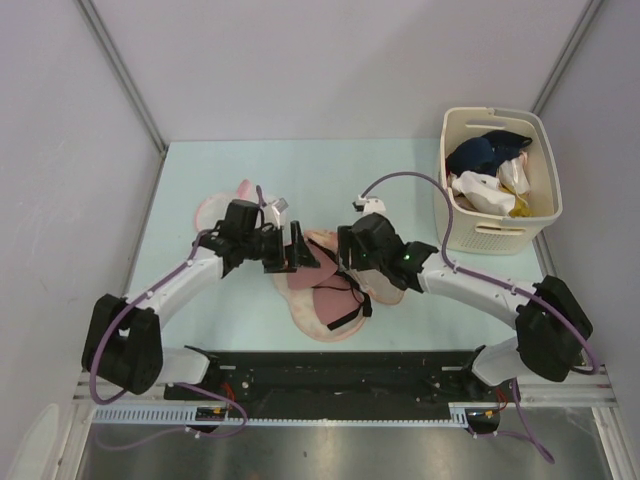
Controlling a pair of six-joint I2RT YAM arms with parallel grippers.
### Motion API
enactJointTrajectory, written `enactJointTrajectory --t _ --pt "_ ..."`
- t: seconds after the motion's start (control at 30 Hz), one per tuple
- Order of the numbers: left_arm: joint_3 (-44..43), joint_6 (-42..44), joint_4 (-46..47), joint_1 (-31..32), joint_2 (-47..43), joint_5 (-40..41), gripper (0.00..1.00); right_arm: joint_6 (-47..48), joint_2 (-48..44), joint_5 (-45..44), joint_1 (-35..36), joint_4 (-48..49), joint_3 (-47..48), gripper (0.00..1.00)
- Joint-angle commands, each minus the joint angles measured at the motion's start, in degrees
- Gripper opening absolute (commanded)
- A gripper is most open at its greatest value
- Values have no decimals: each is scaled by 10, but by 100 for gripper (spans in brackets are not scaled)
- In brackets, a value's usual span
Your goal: Unzip the laundry bag and remove the bra
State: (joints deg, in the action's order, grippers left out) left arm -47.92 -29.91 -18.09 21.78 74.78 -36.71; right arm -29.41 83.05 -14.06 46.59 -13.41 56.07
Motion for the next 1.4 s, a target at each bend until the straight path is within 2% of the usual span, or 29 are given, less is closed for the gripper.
enactJointTrajectory --t 0.0,0.23,0.43,0.7,0.83,0.9,1.03,1.13,1.23,1.33,1.37 --pt "5 7 36 2 27 14 100 30 -40 -46 47 -12 18 73" --pt "-51 3 52 3 70 37 100 9 -90 -70 63 -51 -10 74" --pt "-110 -27 94 5 120 9 99 15 -125 -75 75 -50 -14 74" --pt "-186 -30 89 20 182 -4 99 61 -126 -80 141 -36 -15 75" --pt "-201 -37 101 27 184 -14 98 75 -108 -85 166 -33 -16 77" --pt "-205 -38 101 27 190 -19 96 82 -83 -90 178 -29 -20 81" --pt "-209 -33 90 30 202 -17 96 80 -4 -93 184 -6 -23 85" --pt "-209 -32 85 31 204 -14 96 63 48 -98 184 32 -23 96" --pt "-212 -32 83 31 204 -11 96 47 100 -100 181 58 -22 95" --pt "-217 -30 78 31 208 -11 96 35 134 -107 184 67 -22 69" --pt "-218 -30 77 31 208 -10 96 31 135 -113 185 64 -22 39"
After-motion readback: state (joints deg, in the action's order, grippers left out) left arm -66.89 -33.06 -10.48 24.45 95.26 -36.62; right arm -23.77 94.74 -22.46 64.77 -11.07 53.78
